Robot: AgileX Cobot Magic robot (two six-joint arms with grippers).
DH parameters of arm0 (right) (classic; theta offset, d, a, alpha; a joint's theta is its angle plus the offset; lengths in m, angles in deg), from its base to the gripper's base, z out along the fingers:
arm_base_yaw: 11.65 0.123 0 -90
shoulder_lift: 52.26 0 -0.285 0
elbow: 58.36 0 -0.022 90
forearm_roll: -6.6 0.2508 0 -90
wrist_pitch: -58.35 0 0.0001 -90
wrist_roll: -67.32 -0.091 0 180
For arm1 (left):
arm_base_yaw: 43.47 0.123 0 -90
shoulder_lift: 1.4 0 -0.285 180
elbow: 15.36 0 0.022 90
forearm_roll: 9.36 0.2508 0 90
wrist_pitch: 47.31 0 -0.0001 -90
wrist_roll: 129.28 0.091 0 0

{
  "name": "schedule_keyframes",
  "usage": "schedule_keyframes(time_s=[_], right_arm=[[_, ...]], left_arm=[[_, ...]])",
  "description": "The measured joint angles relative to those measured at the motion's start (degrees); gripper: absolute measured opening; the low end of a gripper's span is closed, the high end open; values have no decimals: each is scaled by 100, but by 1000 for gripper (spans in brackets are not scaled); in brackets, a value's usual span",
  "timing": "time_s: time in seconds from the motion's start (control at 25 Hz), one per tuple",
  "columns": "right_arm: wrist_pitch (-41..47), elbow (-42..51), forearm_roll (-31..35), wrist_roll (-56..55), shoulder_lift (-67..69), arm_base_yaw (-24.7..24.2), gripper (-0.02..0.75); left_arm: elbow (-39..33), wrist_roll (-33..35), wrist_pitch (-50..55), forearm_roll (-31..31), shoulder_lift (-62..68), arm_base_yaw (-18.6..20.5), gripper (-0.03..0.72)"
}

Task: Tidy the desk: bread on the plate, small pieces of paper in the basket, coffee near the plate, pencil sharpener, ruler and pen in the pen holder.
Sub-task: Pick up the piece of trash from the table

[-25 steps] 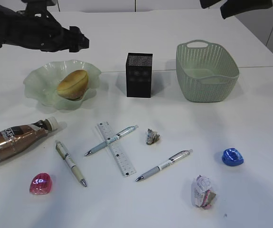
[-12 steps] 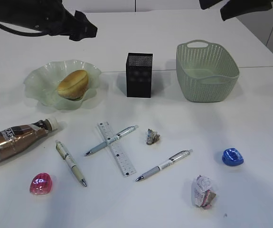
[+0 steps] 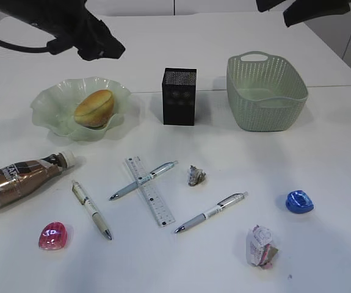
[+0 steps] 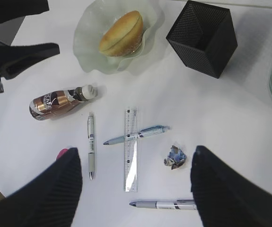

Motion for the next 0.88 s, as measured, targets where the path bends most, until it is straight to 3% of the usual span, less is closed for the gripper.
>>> schedule_keyframes(time_s=[0.12,0.32,0.44,0.68,0.88], right_arm=[[0,0,-12,-40,0,0,559],[0,0,-276,-250,0,0,559],[0,0,-739,-497,0,0,559],[0,0,-840,-560,0,0,559],[0,0,-853,-608,0,0,559]], left_arm=[[0,-85,287,860,-135,-361,520],[0,-975,654,1152,-334,-597,520],[0,-1932,978,1266,-470,-607,520],[0,-4347,2009,1353,-657,-607,520],[0,-5710,2905,1353,-672,-607,520]])
